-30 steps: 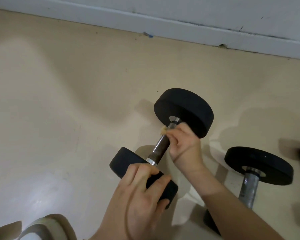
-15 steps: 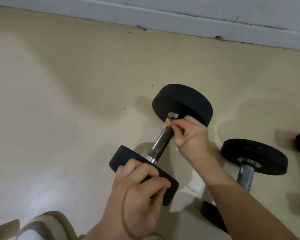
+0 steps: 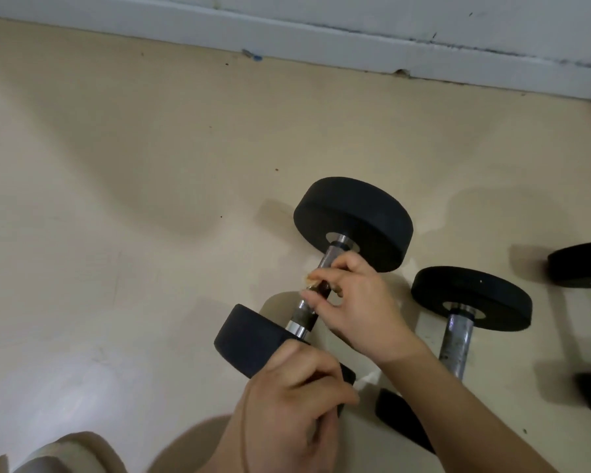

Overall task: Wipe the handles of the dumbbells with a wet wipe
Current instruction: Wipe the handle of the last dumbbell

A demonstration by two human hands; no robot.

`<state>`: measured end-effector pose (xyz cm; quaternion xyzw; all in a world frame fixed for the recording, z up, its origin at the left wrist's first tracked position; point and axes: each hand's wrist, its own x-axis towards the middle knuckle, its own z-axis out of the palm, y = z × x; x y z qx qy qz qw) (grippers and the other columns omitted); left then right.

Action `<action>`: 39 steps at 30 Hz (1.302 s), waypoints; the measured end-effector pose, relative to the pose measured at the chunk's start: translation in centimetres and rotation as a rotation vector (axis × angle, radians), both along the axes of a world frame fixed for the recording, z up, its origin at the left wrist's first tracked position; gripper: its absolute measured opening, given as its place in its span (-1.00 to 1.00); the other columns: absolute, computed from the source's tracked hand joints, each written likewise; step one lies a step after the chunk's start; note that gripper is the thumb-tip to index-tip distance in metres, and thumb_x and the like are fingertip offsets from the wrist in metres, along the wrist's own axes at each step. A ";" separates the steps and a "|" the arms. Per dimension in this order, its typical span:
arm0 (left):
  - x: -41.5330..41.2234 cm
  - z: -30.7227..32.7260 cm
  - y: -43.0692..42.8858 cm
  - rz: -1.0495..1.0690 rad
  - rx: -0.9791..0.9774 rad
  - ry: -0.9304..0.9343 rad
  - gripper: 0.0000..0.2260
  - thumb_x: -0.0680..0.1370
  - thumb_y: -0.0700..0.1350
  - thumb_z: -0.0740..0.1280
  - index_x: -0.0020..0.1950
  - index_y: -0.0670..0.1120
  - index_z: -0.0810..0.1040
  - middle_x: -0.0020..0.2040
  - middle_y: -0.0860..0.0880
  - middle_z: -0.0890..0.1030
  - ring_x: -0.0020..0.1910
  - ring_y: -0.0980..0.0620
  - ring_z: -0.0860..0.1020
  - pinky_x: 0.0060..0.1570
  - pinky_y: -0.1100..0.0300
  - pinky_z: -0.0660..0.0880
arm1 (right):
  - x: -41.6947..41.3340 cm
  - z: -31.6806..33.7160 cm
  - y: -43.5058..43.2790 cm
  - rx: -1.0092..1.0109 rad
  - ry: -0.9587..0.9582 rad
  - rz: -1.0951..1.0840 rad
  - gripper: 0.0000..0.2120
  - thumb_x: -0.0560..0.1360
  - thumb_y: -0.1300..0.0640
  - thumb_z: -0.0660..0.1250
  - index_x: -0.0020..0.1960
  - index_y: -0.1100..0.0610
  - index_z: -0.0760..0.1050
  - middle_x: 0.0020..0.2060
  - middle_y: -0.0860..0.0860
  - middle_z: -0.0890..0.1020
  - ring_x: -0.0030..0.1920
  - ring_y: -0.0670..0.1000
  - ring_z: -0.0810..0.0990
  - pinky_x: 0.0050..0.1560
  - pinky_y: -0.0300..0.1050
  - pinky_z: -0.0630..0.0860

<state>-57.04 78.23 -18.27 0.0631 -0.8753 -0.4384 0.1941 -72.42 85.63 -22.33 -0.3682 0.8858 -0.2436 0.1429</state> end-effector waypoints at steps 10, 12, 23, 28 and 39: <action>-0.6 -1.3 -1.7 0.058 -0.096 -0.195 -0.74 0.30 0.07 0.42 -0.03 0.15 0.54 -0.04 0.11 0.42 -0.09 0.03 0.38 -0.16 0.01 0.43 | 1.7 -0.5 1.1 -0.057 0.111 -0.037 -0.84 0.39 0.27 0.36 -0.07 0.16 0.66 -0.19 0.08 0.62 -0.25 0.09 0.60 -0.24 -0.06 0.59; -0.6 -1.3 -1.4 0.045 -0.062 -0.195 -0.75 0.30 0.05 0.42 -0.04 0.14 0.55 -0.04 0.11 0.41 -0.09 0.03 0.37 -0.17 0.00 0.42 | 0.2 -0.3 0.9 -0.051 0.104 -0.009 -0.84 0.40 0.27 0.36 -0.08 0.13 0.67 -0.19 0.07 0.62 -0.26 0.09 0.60 -0.24 -0.04 0.60; -1.2 -0.5 -3.9 -0.060 0.199 -0.342 -0.68 0.30 -0.06 0.44 0.03 0.20 0.59 0.00 0.30 0.52 -0.04 0.22 0.50 -0.10 0.40 0.38 | -3.8 1.0 2.2 0.061 0.170 0.235 -0.81 0.36 0.32 0.39 -0.08 0.13 0.66 -0.11 0.06 0.58 -0.08 0.08 0.62 -0.16 -0.02 0.61; -1.4 -1.6 -5.3 -0.020 0.176 -0.652 -0.43 0.06 0.47 0.33 -0.02 0.26 0.50 -0.03 0.23 0.36 -0.10 0.26 0.46 -0.13 0.31 0.44 | 1.1 0.5 3.0 0.098 0.102 0.307 -0.83 0.31 0.30 0.39 -0.15 0.10 0.66 -0.27 0.05 0.54 -0.39 0.10 0.57 -0.43 -0.02 0.57; -3.5 -0.2 -6.0 -0.309 -0.012 -0.786 -0.47 0.08 0.43 0.35 -0.03 0.26 0.41 -0.12 0.18 0.42 -0.17 0.24 0.46 -0.23 0.36 0.35 | 0.4 1.2 3.9 0.115 0.016 0.199 -0.83 0.34 0.32 0.44 -0.11 0.14 0.66 -0.22 0.05 0.57 -0.30 0.08 0.59 -0.33 0.01 0.60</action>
